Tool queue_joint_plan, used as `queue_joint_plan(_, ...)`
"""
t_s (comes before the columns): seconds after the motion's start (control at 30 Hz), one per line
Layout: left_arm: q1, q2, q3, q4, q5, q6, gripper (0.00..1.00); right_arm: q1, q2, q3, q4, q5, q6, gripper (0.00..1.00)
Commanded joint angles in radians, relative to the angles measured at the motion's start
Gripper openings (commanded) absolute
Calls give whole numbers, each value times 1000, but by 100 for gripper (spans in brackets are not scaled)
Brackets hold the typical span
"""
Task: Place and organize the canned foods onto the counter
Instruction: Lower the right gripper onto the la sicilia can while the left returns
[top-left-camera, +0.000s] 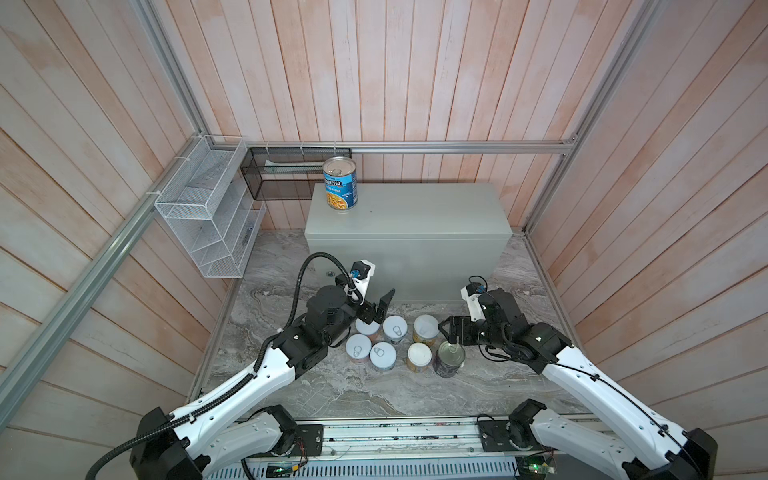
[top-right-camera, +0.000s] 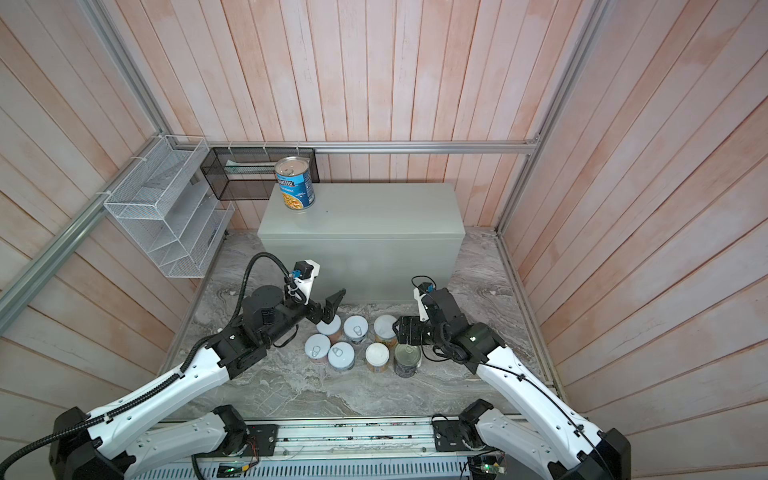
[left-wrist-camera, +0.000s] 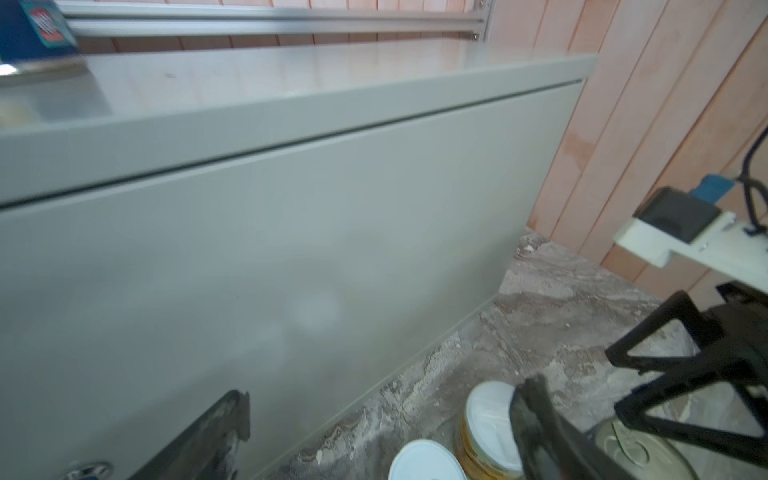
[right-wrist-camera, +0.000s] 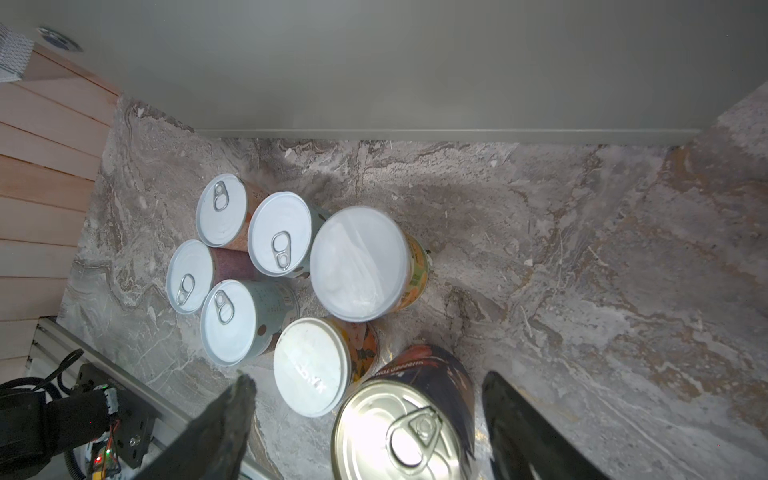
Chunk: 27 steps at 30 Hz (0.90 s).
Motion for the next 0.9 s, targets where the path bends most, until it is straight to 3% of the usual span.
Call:
queue_joint_plan(0.0,-19,6,-39,70,43,29,100,36,17,15,-94,-6,37,84)
queue_joint_plan(0.3,-21,50,-94,199,3,-18,100,75,45,13,-173,40,91,83)
queue_joint_plan(0.5,-20,75,-132,270,57,-54,100,78,55,23,-210,67,113,84)
queue_joint_plan(0.7,-20,58,-169,316,-29,-204,100,96,87,26,-199,37,111,84)
queue_joint_plan(0.87,-21,27,-217,354,-52,-236,100,112,119,32,-190,36,113,85)
